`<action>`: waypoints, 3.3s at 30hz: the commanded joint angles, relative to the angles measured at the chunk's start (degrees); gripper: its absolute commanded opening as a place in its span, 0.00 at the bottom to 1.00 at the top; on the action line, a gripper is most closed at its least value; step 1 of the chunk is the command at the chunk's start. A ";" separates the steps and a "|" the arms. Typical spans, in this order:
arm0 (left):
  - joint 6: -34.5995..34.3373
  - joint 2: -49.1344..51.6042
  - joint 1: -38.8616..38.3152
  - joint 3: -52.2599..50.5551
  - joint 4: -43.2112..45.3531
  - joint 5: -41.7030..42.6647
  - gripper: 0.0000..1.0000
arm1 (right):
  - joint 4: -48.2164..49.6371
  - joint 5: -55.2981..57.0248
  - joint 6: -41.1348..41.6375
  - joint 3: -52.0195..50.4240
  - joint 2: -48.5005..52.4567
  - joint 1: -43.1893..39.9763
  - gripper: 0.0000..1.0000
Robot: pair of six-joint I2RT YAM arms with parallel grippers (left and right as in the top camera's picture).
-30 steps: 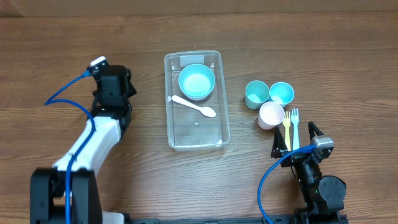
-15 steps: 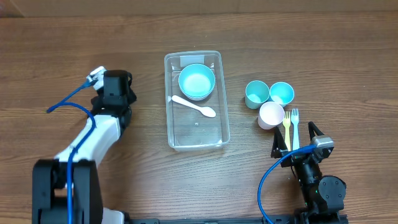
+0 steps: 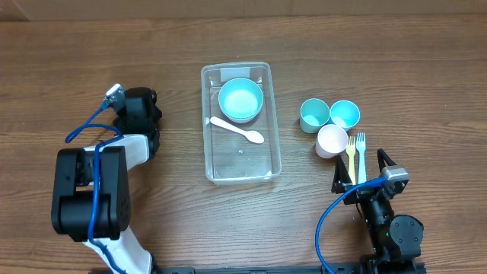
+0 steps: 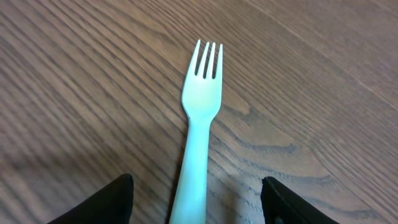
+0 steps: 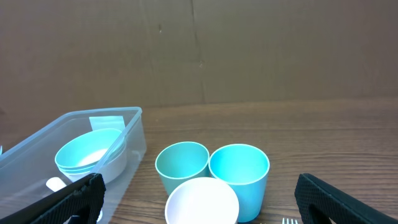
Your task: Pack container
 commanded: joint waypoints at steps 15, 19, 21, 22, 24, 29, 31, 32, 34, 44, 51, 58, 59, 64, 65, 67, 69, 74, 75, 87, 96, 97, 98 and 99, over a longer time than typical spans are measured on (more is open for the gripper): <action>8.68 7.26 1.90 7.21 -8.50 -0.35 0.31 | 0.31 0.52 -0.17 -0.59 -0.52 -0.15 1.00; 9.20 7.13 1.90 10.14 -14.49 -0.35 0.31 | 0.31 0.52 -0.17 -0.59 -0.52 -0.15 1.00; 9.20 6.82 1.68 11.43 -16.81 -0.17 0.28 | 0.31 0.52 -0.17 -0.59 -0.52 -0.15 1.00; 9.20 6.58 1.51 12.33 -18.16 0.07 0.24 | 0.31 0.52 -0.17 -0.59 -0.52 -0.15 1.00; 9.18 6.05 1.36 13.64 -20.09 0.50 0.16 | 0.31 0.52 -0.17 -0.59 -0.52 -0.15 1.00; 9.18 4.96 1.31 14.88 -21.51 0.48 0.13 | 0.31 0.52 -0.17 -0.59 -0.52 -0.15 1.00; 9.20 4.15 1.31 14.88 -21.59 0.48 0.14 | 0.31 0.52 -0.17 -0.59 -0.52 -0.15 1.00; 9.20 3.69 1.31 14.88 -21.68 0.44 0.15 | 0.31 0.52 -0.17 -0.59 -0.52 -0.15 1.00; 9.20 1.90 1.31 14.88 -21.75 0.46 0.16 | 0.28 0.52 -0.17 -0.59 -0.52 -0.15 1.00; 9.14 -13.11 -2.40 14.93 -26.40 1.42 0.14 | 0.31 0.52 -0.17 -0.59 -0.52 -0.15 1.00; 9.14 -19.67 -10.23 14.95 -31.43 5.14 0.11 | 0.28 0.52 -0.17 -0.59 -0.52 -0.15 1.00; 6.56 -24.41 -21.73 14.95 -36.85 11.34 0.10 | 0.31 0.52 -0.17 -0.59 -0.52 -0.15 1.00; 5.64 -24.83 -23.04 14.95 -37.55 11.87 0.11 | 0.31 0.52 -0.17 -0.59 -0.52 -0.15 1.00; 4.55 -24.98 -27.23 14.93 -41.46 14.43 0.11 | 0.31 0.52 -0.17 -0.59 -0.52 -0.15 1.00; 3.91 -24.98 -27.56 14.93 -42.45 14.56 0.11 | 0.31 0.52 -0.17 -0.59 -0.52 -0.15 1.00; 2.43 -24.85 -28.13 14.93 -45.33 14.62 0.11 | 0.31 0.52 -0.17 -0.59 -0.52 -0.15 1.00; 2.47 -24.85 -28.26 14.93 -46.58 14.62 0.14 | 0.31 0.52 -0.17 -0.59 -0.52 -0.15 1.00; 2.47 -24.87 -28.26 14.93 -46.40 14.62 0.38 | 0.28 0.52 -0.17 -0.59 -0.52 -0.15 1.00; 2.49 -24.87 -28.26 14.93 -46.07 14.58 0.41 | 0.31 0.52 -0.17 -0.59 -0.52 -0.15 1.00; 2.54 -26.25 -24.09 17.27 -47.87 11.96 0.57 | 0.31 0.52 -0.17 -0.59 -0.52 -0.15 1.00; 3.67 -27.34 -3.39 17.55 -59.28 12.00 1.00 | 0.31 0.52 -0.17 -0.59 -0.52 -0.15 1.00; 4.26 -27.34 -1.40 17.55 -59.74 12.00 1.00 | 0.28 0.52 -0.17 -0.59 -0.52 -0.15 1.00; 4.59 -27.34 0.00 17.55 -60.04 12.00 1.00 | 0.31 0.52 -0.17 -0.59 -0.52 -0.15 1.00; 4.72 -27.34 1.20 17.55 -60.30 12.00 1.00 | 0.31 0.52 -0.17 -0.59 -0.52 -0.15 1.00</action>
